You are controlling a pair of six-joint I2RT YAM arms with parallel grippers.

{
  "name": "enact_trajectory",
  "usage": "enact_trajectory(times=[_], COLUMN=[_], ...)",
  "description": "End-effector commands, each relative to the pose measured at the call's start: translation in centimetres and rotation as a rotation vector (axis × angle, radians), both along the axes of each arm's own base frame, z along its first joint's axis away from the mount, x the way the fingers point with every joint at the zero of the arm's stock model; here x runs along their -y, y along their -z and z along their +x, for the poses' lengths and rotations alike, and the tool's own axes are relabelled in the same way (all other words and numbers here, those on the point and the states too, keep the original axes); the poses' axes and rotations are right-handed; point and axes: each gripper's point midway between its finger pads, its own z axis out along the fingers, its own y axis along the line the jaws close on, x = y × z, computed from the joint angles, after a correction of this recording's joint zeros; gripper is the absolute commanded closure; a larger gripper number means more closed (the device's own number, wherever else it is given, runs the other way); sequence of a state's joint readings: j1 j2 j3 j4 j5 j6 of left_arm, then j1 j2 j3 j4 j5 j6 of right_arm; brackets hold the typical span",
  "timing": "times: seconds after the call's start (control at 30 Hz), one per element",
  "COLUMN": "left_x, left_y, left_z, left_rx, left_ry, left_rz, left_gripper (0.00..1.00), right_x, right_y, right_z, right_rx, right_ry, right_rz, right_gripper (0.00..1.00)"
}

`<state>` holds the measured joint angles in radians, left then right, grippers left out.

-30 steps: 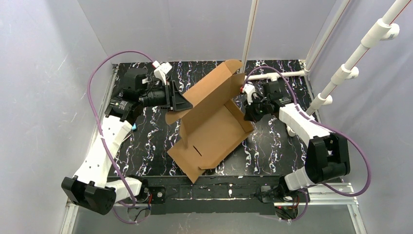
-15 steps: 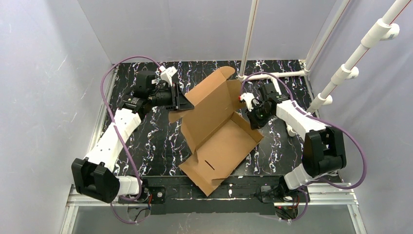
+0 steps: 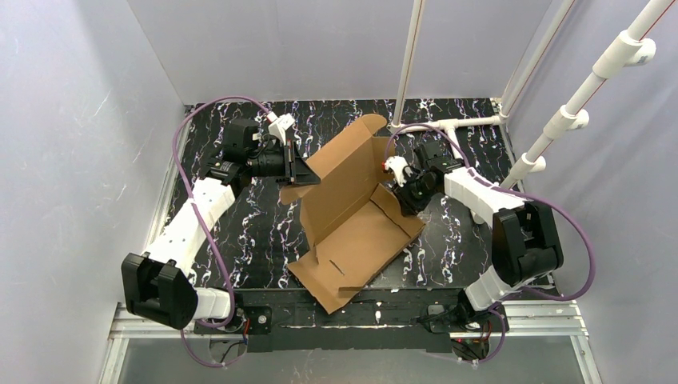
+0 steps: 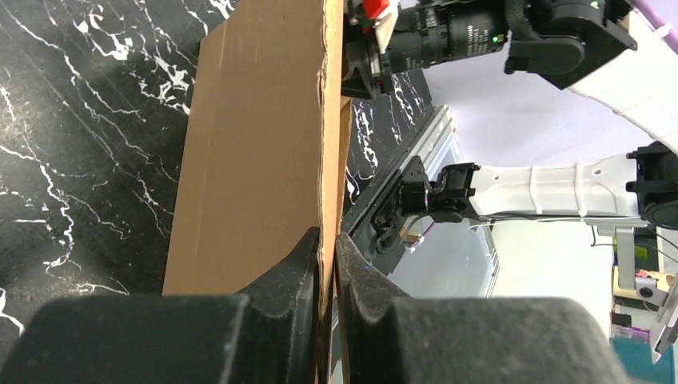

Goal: Fold the paper box

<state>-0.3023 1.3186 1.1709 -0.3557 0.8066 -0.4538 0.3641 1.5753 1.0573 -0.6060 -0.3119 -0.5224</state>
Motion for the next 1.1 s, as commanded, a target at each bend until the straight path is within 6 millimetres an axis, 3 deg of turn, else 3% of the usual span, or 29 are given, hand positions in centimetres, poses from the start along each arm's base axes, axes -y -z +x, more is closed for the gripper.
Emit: enact_trajectory(times=[0.0, 0.2, 0.43, 0.5, 0.57, 0.6, 0.77, 0.9, 1.0, 1.07], left_x=[0.2, 0.4, 0.4, 0.4, 0.3, 0.3, 0.5, 0.6, 0.7, 0.7], left_y=[0.2, 0.1, 0.0, 0.0, 0.0, 0.0, -0.4, -0.6, -0.6, -0.5], left_z=[-0.3, -0.4, -0.5, -0.5, -0.5, -0.5, -0.5, -0.5, -0.5, -0.5], left_rx=[0.013, 0.02, 0.023, 0.028, 0.033, 0.036, 0.044, 0.045, 0.044, 0.042], left_ry=[0.036, 0.049, 0.048, 0.044, 0.039, 0.038, 0.045, 0.058, 0.062, 0.061], left_rz=[-0.018, -0.037, -0.045, -0.043, -0.041, -0.041, -0.054, -0.068, -0.071, -0.071], left_gripper=[0.93, 0.93, 0.94, 0.93, 0.91, 0.91, 0.91, 0.9, 0.9, 0.89], right_x=[-1.2, -1.6, -1.6, -1.2, -0.7, -0.6, -0.5, -1.4, -2.1, -2.6], right_y=[1.3, 1.9, 2.9, 3.0, 2.9, 2.7, 2.4, 2.1, 2.0, 2.1], right_z=[-0.6, -0.2, 0.6, 1.1, 1.6, 1.8, 1.7, 1.4, 2.0, 2.5], right_rx=[-0.023, 0.006, 0.072, 0.11, 0.152, 0.165, 0.183, 0.153, 0.137, 0.134], right_ry=[-0.019, -0.017, 0.026, 0.046, 0.074, 0.085, 0.091, 0.072, 0.075, 0.086], right_rz=[0.03, 0.029, 0.026, 0.012, -0.005, -0.007, -0.004, 0.037, 0.06, 0.075], right_gripper=[0.64, 0.55, 0.56, 0.68, 0.94, 0.99, 0.98, 0.54, 0.41, 0.4])
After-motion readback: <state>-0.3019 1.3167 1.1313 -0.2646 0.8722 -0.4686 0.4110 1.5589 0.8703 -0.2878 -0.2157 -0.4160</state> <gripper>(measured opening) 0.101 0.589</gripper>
